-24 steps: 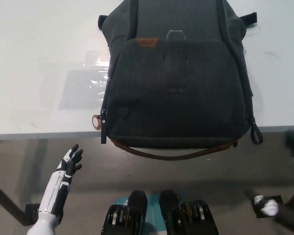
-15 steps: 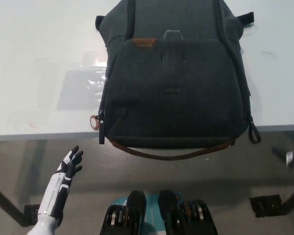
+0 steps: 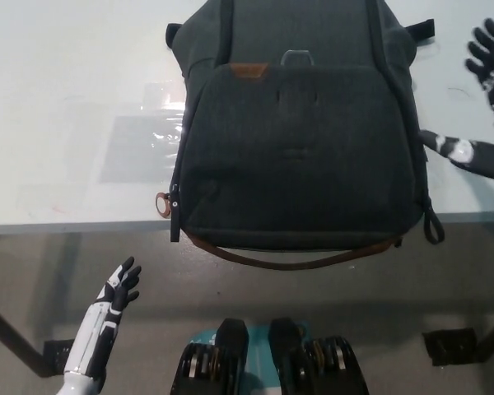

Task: A bag is kept in the middle of the table with its flap loosely closed and the robot uses its right hand to adjust it and opens it

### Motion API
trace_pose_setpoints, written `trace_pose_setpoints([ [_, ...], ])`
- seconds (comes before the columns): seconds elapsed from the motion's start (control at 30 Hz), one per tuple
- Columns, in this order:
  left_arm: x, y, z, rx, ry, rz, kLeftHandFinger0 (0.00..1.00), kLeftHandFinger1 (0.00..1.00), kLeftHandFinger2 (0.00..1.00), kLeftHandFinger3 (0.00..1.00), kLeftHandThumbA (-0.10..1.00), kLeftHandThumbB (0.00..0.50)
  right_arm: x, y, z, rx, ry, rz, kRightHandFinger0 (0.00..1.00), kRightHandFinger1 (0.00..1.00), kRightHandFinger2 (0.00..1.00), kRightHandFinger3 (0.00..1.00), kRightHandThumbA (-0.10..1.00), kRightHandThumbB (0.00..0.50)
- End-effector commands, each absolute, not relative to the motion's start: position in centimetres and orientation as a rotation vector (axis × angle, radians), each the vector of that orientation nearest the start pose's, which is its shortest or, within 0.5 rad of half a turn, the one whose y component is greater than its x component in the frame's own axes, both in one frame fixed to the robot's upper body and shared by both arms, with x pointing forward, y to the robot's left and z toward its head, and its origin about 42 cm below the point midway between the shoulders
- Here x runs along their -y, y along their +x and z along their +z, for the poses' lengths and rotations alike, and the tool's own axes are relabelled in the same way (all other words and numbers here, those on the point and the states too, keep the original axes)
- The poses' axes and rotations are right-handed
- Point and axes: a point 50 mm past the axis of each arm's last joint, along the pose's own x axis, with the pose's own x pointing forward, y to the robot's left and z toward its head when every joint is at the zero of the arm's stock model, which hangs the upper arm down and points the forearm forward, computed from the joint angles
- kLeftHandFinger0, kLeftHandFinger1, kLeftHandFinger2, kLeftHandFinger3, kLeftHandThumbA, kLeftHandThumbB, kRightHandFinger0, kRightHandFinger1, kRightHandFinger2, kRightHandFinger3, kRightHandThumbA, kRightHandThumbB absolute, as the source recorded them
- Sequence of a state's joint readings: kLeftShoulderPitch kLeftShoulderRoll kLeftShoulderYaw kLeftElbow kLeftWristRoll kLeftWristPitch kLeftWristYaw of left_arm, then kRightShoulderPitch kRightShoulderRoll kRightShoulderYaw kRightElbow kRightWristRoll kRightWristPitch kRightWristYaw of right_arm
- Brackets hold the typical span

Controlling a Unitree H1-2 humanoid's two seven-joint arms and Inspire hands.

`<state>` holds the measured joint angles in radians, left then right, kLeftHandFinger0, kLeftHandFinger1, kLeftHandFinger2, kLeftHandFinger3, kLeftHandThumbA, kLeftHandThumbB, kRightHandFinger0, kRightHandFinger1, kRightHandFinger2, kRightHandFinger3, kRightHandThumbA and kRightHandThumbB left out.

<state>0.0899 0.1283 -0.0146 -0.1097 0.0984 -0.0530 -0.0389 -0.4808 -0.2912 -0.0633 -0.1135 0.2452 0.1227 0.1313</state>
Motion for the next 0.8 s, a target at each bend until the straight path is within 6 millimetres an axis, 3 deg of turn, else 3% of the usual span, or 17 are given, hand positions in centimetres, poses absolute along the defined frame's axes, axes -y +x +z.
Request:
trace_pose_setpoints([
  [0.0,-24.7,25.3,11.6,0.129,0.244,-0.066,1.0,1.0,1.0,1.0,1.0,0.175,24.8,42.4,31.1,0.461,-0.019,0.313,1.0,1.0,1.0,1.0,1.0,0.331],
  [0.13,-24.8,25.4,11.5,0.126,0.244,-0.068,1.0,1.0,1.0,1.0,1.0,0.183,23.4,45.2,30.7,0.401,0.042,0.385,1.0,1.0,1.0,1.0,1.0,0.378],
  [0.33,-24.8,25.5,11.4,0.135,0.256,-0.065,1.0,1.0,1.0,1.0,1.0,0.175,21.6,47.4,29.7,0.316,0.128,0.444,1.0,1.0,1.0,1.0,1.0,0.414],
  [0.6,-24.8,25.8,11.8,0.139,0.254,-0.074,1.0,1.0,1.0,1.0,1.0,0.166,19.0,47.1,28.8,0.227,0.126,0.56,1.0,1.0,1.0,1.0,1.0,0.414],
  [0.77,-24.9,26.3,12.2,0.148,0.265,-0.077,1.0,1.0,1.0,1.0,1.0,0.164,18.7,46.6,28.4,0.184,0.114,0.614,1.0,1.0,1.0,1.0,1.0,0.404],
])
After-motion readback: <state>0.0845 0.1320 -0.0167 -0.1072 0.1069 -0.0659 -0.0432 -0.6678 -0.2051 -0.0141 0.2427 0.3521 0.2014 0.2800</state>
